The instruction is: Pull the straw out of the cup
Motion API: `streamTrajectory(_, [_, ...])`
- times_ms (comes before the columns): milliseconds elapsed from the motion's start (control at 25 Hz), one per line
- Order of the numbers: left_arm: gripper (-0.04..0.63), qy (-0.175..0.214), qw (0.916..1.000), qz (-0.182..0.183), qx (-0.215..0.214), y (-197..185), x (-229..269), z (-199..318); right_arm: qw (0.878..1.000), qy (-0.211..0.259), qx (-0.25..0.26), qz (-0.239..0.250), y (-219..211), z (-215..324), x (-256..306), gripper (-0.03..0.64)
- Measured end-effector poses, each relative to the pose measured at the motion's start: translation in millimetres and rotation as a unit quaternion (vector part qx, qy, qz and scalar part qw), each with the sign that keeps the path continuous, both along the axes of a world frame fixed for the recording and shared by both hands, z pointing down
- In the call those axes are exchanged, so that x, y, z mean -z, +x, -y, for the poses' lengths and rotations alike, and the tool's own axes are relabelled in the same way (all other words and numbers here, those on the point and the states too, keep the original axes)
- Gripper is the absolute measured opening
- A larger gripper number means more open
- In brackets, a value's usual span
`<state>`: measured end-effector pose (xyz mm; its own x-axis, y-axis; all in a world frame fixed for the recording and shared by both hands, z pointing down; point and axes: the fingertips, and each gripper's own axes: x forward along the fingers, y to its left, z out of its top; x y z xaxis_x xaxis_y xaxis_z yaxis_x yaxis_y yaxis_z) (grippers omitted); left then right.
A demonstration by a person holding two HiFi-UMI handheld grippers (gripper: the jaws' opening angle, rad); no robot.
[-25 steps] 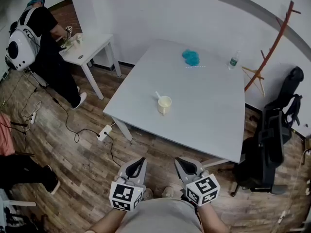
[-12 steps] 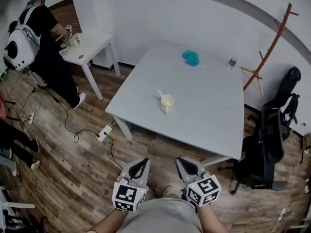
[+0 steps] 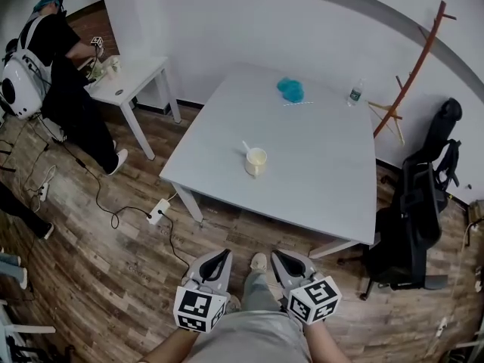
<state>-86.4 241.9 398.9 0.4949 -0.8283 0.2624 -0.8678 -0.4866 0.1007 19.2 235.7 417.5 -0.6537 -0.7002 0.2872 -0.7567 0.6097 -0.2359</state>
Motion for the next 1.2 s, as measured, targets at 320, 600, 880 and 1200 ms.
streamTrajectory(320, [0.019,0.001,0.9999,0.007,0.009,0.1,1.5,51.5,1.000,0.001,0.005,0.008,2.8,54.2,1.5,0.006])
streamTrajectory(600, [0.019,0.000,0.9998,0.008,0.018,5.0,4.6,118.9,1.000,0.008,0.022,0.004,6.2,130.1,9.1,0.006])
streamTrajectory(880, [0.019,0.004,0.9993,0.007,0.037,16.3,13.5,189.0,0.999,0.005,0.041,0.000,20.2,199.2,13.8,0.006])
streamTrajectory(1200, [0.020,0.003,0.9984,0.010,0.056,34.2,15.9,231.1,0.998,0.004,0.059,-0.001,38.7,252.6,19.1,0.006])
